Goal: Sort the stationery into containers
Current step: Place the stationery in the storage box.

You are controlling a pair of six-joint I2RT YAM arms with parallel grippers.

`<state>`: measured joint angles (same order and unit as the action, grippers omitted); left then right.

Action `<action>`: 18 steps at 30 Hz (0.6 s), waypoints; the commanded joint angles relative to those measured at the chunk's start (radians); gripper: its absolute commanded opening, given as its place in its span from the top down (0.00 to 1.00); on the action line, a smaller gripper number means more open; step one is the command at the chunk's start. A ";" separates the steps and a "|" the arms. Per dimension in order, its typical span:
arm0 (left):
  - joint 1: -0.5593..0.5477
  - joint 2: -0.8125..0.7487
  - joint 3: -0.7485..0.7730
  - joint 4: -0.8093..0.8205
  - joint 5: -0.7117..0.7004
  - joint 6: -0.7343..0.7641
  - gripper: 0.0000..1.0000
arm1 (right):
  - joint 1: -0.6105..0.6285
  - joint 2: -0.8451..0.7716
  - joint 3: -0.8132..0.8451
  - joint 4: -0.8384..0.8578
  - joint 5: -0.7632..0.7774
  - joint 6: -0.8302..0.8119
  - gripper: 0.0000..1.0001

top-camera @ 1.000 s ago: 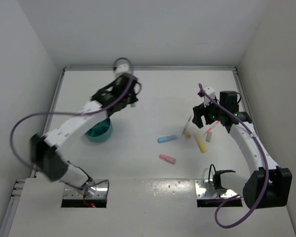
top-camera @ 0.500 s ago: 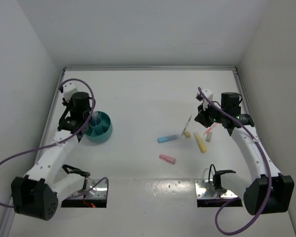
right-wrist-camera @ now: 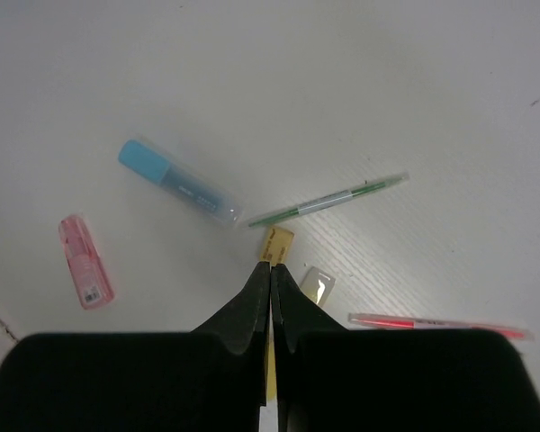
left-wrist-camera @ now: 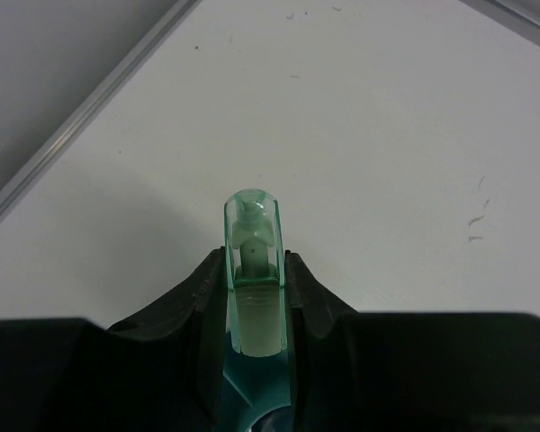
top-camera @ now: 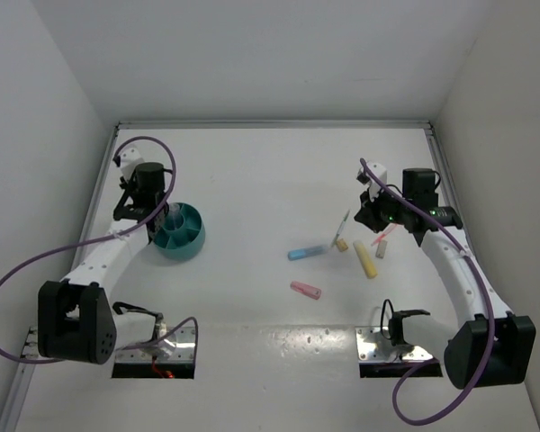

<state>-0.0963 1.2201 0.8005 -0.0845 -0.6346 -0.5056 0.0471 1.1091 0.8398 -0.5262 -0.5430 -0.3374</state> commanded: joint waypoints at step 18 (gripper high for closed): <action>-0.029 0.090 0.002 -0.003 0.044 -0.021 1.00 | -0.003 0.001 0.018 0.023 -0.014 -0.006 0.97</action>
<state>-0.1123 1.3121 0.7971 -0.0883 -0.5766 -0.5098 0.0475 1.1156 0.8402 -0.5259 -0.5426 -0.3374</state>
